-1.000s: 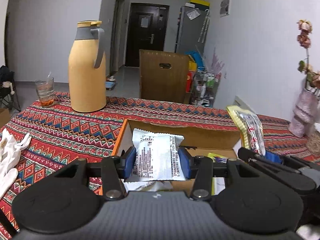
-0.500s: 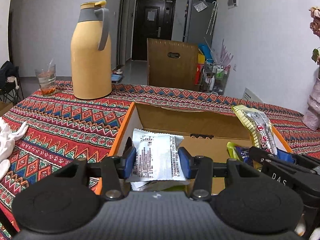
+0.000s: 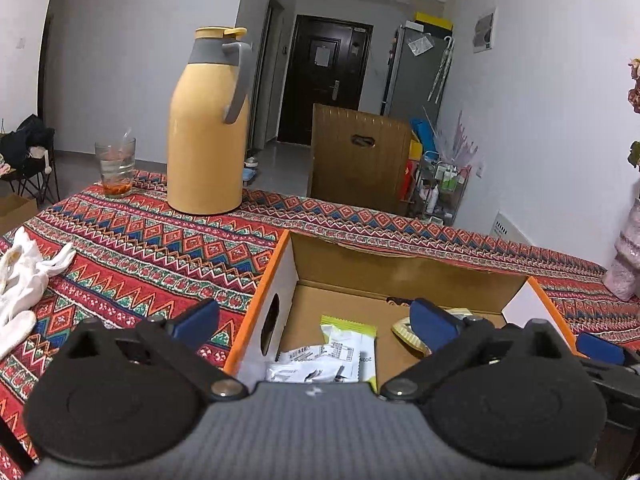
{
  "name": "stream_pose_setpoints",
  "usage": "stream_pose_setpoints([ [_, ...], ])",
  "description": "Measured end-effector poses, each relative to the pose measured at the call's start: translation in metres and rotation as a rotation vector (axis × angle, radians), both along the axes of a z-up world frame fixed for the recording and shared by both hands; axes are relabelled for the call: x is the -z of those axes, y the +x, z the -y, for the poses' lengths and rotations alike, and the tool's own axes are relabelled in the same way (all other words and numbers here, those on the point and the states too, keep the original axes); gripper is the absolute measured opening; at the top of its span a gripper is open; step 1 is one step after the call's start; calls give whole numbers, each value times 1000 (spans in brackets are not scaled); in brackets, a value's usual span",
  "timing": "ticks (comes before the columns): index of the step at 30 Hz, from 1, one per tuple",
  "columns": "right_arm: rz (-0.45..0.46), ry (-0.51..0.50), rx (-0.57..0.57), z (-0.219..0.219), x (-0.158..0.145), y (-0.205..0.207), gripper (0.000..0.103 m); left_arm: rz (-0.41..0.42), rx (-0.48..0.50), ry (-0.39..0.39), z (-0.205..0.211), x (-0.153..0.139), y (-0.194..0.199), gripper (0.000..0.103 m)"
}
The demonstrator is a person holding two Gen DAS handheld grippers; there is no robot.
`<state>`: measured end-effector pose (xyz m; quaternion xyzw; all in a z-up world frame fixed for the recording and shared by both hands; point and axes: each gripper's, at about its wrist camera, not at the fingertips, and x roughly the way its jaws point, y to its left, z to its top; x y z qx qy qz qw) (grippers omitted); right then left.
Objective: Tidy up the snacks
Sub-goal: 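Carry the silver bar and white packet into the box and open both tools, then move both tools back over the snack pile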
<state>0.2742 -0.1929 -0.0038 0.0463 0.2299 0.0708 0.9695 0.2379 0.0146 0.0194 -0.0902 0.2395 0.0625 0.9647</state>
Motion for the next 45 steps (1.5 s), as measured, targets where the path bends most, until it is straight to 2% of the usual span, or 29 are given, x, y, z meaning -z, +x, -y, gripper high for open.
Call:
stream_pose_setpoints([
  [10, 5, 0, -3, 1, -2, -5, 103, 5, 15, 6, 4, -2, -6, 103],
  [16, 28, -10, 6, 1, -14, -12, 103, 21, 11, -11, 4, -14, -13, 103],
  [29, 63, -20, 19, 24, -35, -63, 103, 32, 38, -7, 12, -35, -49, 103],
  [36, 44, -30, 29, 51, -26, -101, 103, -6, 65, 5, 17, -24, -77, 103],
  [45, 16, -7, 38, 88, -4, -152, 103, -67, 109, 19, 25, 6, -106, 103],
])
